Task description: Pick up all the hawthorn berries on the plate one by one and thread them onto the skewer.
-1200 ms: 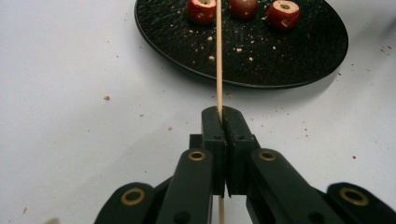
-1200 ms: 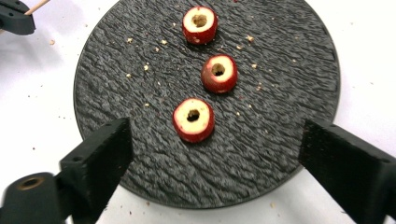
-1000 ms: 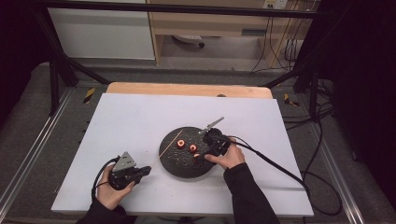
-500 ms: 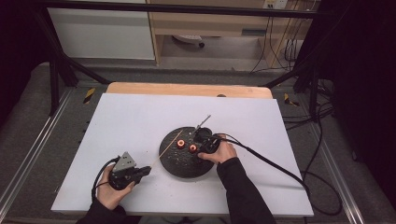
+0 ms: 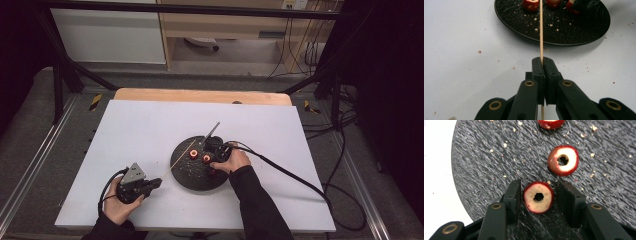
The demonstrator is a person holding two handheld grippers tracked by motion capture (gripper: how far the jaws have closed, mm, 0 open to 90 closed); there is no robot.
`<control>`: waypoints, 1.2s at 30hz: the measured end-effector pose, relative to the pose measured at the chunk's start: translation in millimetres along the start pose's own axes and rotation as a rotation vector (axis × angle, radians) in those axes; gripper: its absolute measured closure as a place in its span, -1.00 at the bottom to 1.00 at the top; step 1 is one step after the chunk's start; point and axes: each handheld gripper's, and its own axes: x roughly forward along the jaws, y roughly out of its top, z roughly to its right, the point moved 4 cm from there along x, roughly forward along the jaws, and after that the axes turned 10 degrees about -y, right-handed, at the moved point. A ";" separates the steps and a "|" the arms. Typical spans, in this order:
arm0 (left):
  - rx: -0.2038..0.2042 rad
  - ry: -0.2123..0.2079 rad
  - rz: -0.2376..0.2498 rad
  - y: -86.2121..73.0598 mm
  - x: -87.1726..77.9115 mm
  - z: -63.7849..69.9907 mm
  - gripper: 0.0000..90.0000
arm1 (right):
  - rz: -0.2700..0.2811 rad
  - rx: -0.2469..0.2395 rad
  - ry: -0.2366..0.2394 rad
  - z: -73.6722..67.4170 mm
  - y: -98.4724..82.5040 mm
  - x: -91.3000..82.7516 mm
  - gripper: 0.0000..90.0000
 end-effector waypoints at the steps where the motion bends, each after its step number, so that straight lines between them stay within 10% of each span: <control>1: 0.001 -0.001 -0.001 -0.1 0.1 0.1 0.97 | -0.009 0.001 0.003 0.6 -0.4 0.0 0.29; 13: 0.006 0.002 0.006 0.5 -0.1 1.3 0.97 | 0.008 0.030 0.002 0.6 -0.5 -6.5 0.34; 36: 0.005 0.027 0.045 0.9 -1.3 7.0 0.97 | 0.535 0.339 0.066 8.1 -25.5 -46.6 0.35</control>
